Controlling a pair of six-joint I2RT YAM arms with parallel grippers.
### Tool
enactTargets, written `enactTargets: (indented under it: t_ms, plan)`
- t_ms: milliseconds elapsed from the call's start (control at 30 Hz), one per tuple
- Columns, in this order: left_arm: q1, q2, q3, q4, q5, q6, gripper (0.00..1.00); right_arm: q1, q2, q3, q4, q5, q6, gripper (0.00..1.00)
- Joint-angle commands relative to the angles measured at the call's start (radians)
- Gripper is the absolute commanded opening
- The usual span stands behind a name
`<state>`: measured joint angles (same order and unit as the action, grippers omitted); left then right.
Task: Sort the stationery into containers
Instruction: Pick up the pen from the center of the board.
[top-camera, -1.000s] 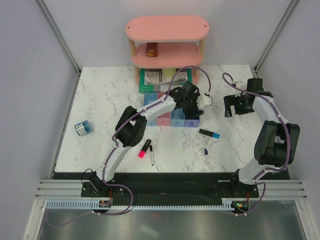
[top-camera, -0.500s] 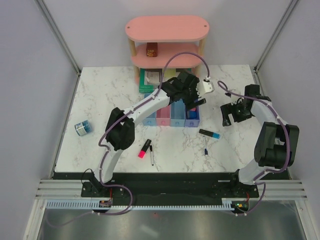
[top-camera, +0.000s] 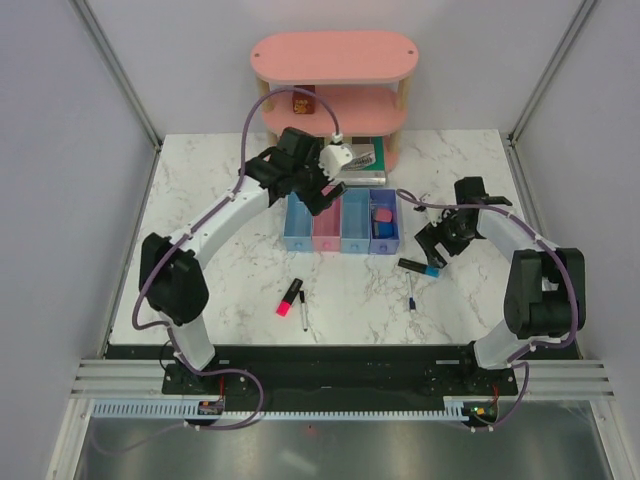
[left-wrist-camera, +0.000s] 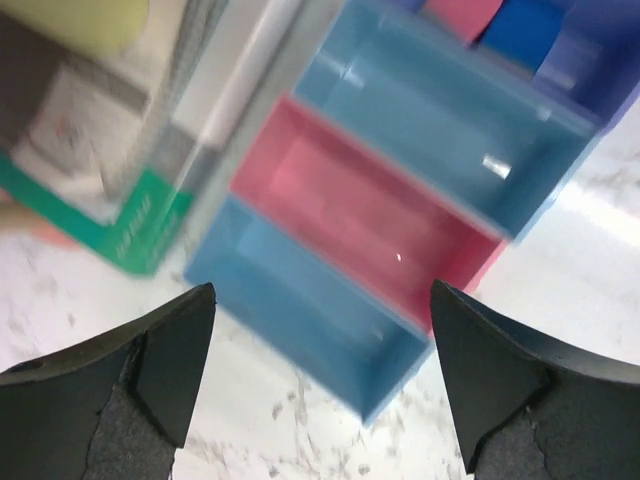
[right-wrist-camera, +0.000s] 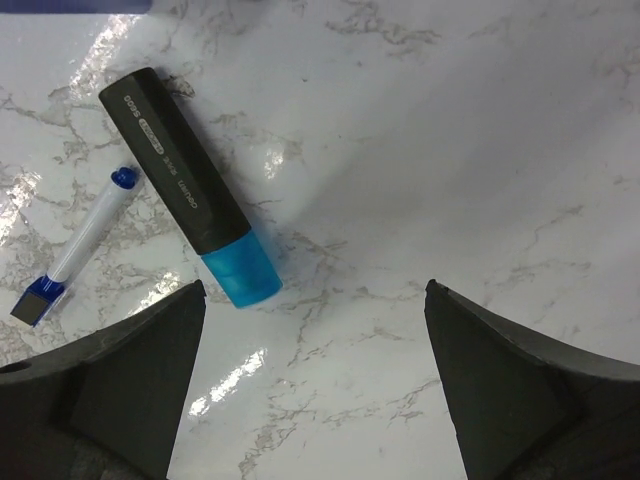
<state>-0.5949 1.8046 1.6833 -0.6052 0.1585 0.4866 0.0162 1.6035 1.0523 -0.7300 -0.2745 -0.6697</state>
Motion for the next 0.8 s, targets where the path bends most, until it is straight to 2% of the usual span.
enactTargets:
  t_ms: [0,133,267,400,467,667,700,767]
  plan:
    - [0.079,-0.143,-0.189,-0.060,0.013,-0.028,0.95,0.060,0.030,-0.005,0.024,0.029,-0.064,0.98]
    - [0.167,-0.223,-0.342,-0.080,0.027,-0.003,0.97,0.077,0.052,-0.017,0.030,0.032,-0.096,0.98]
    - [0.239,-0.270,-0.410,-0.097,0.045,-0.003,0.98,0.099,0.050,-0.061,0.044,0.032,-0.117,0.98]
    - [0.265,-0.309,-0.461,-0.099,0.055,0.001,0.98,0.113,0.050,-0.101,0.093,0.055,-0.122,0.96]
    - [0.267,-0.318,-0.478,-0.107,0.061,0.003,0.99,0.114,0.062,-0.113,0.104,0.060,-0.126,0.89]
    - [0.267,-0.332,-0.494,-0.162,0.128,0.001,0.99,0.114,0.076,-0.150,0.142,0.061,-0.131,0.79]
    - [0.267,-0.337,-0.500,-0.168,0.139,0.001,0.99,0.114,0.072,-0.155,0.147,0.063,-0.134,0.71]
    - [0.264,-0.358,-0.528,-0.188,0.177,0.013,0.99,0.114,0.059,-0.172,0.149,0.066,-0.140,0.61]
